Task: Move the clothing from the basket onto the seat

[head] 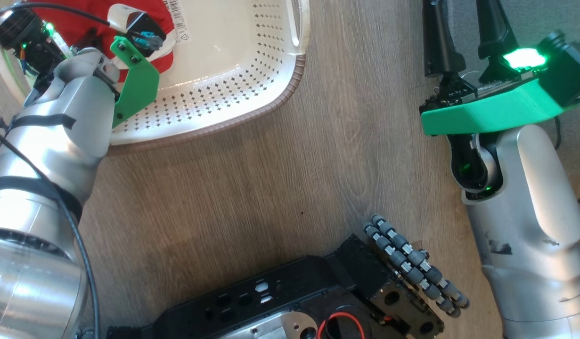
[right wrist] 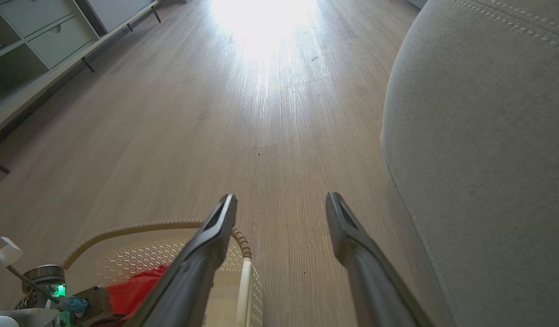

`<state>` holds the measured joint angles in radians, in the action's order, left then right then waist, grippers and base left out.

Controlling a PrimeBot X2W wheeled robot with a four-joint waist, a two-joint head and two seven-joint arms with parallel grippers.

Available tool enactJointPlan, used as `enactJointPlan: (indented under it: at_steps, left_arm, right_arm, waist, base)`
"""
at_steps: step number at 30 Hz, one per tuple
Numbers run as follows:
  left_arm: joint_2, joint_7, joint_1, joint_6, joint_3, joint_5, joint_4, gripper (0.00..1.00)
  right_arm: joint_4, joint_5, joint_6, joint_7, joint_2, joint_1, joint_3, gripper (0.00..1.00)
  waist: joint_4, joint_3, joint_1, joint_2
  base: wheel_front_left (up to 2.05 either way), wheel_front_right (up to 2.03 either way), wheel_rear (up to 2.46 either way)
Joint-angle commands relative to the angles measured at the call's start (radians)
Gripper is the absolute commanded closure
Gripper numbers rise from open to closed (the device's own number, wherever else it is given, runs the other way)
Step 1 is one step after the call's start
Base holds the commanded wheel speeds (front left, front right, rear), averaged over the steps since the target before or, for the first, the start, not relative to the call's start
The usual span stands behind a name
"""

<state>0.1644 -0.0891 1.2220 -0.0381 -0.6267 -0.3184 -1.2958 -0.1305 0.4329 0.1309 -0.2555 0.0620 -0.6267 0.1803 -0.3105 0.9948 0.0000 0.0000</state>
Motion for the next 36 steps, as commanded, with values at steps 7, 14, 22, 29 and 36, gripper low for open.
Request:
enactJointPlan:
  at_steps: [7, 14, 22, 29, 36]
  left_arm:
    - [-0.001, 0.1, -0.034, -0.011, 0.038, 0.066, 0.011, 1.0]
    - [-0.06, 0.227, -0.081, -0.009, 0.071, 0.139, 0.014, 1.0]
    - [-0.103, 0.324, -0.145, 0.011, 0.115, 0.238, 0.028, 1.0]
    - [-0.113, 0.35, -0.244, 0.035, 0.159, 0.351, 0.122, 1.0]
    - [-0.114, 0.351, -0.378, 0.036, 0.149, 0.472, 0.318, 1.0]
  right_arm:
    - [0.023, -0.006, 0.0, -0.006, -0.012, 0.009, 0.002, 0.0]
    - [-0.009, -0.051, 0.0, -0.006, -0.012, 0.015, -0.017, 0.0]
    - [-0.059, -0.118, 0.0, -0.006, -0.012, 0.048, -0.028, 0.0]
    - [-0.112, -0.152, 0.0, -0.006, -0.012, 0.087, -0.025, 0.0]
    - [-0.164, -0.17, 0.0, -0.006, -0.012, 0.146, -0.015, 0.0]
  waist:
    - [0.01, -0.036, 0.0, 0.0]
    - [0.062, -0.141, 0.0, 0.0]
    - [0.134, -0.288, 0.0, 0.0]
    - [0.175, -0.428, 0.0, 0.0]
    - [0.213, -0.568, 0.0, 0.0]
  base:
    - [0.0, 0.0, 0.0]
    - [0.0, 0.0, 0.0]
    - [0.0, 0.0, 0.0]
    - [0.0, 0.0, 0.0]
    - [0.0, 0.0, 0.0]
